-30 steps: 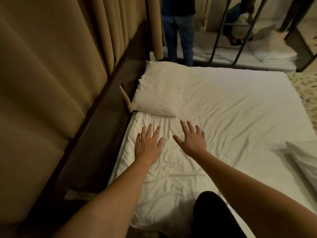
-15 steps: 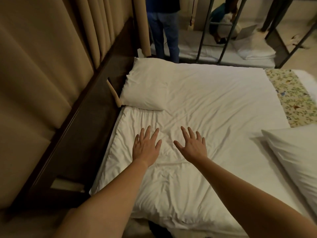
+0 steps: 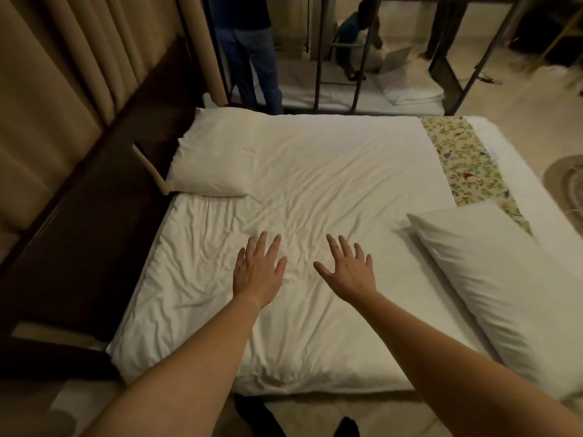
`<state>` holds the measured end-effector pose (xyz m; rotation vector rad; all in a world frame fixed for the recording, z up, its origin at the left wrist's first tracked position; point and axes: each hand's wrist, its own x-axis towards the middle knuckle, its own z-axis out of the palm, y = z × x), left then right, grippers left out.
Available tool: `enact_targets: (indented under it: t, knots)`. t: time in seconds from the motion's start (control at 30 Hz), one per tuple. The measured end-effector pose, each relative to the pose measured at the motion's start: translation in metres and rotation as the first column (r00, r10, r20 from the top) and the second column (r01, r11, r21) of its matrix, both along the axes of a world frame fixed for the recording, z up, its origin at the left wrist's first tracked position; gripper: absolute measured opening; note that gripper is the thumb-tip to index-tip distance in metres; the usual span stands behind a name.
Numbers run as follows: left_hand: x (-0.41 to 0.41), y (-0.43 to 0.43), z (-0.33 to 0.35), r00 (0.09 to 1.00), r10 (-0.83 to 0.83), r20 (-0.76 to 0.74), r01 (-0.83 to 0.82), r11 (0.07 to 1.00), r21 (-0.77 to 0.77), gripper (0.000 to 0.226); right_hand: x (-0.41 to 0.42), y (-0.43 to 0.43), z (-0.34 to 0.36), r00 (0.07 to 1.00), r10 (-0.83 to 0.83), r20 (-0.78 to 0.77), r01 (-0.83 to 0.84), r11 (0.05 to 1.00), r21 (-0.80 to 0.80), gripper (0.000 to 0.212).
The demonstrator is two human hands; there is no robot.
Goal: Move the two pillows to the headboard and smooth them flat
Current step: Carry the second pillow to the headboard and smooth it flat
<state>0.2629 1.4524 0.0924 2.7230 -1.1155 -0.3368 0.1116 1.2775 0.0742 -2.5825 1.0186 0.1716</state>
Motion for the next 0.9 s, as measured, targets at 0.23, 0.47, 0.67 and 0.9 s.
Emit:
enact_targets:
  t: [0.23, 0.47, 0.67, 0.9]
  knots:
    - [-0.089, -0.047, 0.002, 0.997, -0.070, -0.018, 0.070, 0.997, -0.030, 0.063, -0.101, -0.035, 0.007, 0.997, -0.057, -0.043, 0.055, 0.998, -0.028, 0.086]
    - [-0.130, -0.089, -0.001, 0.975, -0.221, -0.016, 0.221, 0.975, -0.014, 0.063, -0.160, -0.058, 0.010, 0.976, -0.216, -0.026, 0.215, 0.976, -0.036, 0.085]
    - [-0.154, -0.128, -0.006, 0.935, -0.355, -0.011, 0.355, 0.934, -0.030, 0.063, -0.203, -0.066, 0.011, 0.941, -0.337, -0.036, 0.335, 0.940, -0.060, 0.084]
    - [-0.191, -0.152, -0.006, 0.891, -0.454, 0.018, 0.454, 0.891, -0.010, 0.063, -0.250, -0.076, 0.017, 0.904, -0.426, -0.023, 0.424, 0.903, -0.072, 0.084]
